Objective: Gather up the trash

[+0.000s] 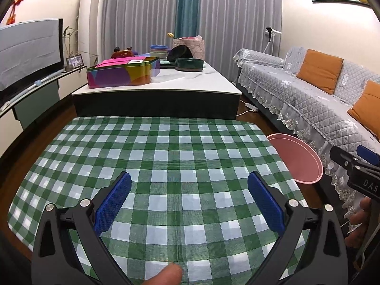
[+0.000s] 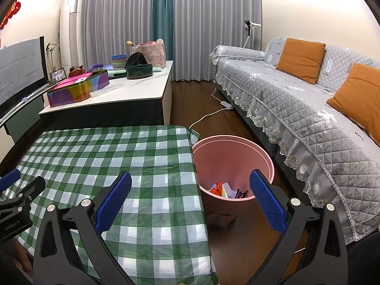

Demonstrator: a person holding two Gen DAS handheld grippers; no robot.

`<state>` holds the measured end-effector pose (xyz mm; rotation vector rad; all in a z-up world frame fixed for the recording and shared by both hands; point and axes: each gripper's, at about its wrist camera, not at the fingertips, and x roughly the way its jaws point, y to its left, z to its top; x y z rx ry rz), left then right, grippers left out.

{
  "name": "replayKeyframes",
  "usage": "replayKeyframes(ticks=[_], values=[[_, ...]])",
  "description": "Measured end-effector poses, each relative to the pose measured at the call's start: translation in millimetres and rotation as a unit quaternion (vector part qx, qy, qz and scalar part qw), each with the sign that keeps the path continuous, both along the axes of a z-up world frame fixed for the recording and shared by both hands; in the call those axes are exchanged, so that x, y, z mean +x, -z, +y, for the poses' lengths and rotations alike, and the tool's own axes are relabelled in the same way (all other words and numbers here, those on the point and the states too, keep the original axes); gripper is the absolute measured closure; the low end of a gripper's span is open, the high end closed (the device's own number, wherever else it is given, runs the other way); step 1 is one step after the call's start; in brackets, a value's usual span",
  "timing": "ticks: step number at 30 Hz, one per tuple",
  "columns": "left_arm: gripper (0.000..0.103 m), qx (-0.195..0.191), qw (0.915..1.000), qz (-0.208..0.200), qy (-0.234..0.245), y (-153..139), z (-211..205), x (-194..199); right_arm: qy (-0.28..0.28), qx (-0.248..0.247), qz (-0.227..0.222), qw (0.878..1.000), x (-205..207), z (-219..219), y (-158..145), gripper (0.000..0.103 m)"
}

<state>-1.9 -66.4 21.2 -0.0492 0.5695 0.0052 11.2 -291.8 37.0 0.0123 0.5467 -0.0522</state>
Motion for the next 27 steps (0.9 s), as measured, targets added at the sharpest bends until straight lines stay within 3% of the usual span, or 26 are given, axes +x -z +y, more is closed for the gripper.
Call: replayKeyframes(ticks=[27], values=[[0.008, -0.006, 1.0000, 0.007, 0.002, 2.4, -1.3, 1.4, -0.001, -0.002, 0.000, 1.000, -0.9, 1.4, 2.3, 0.005]])
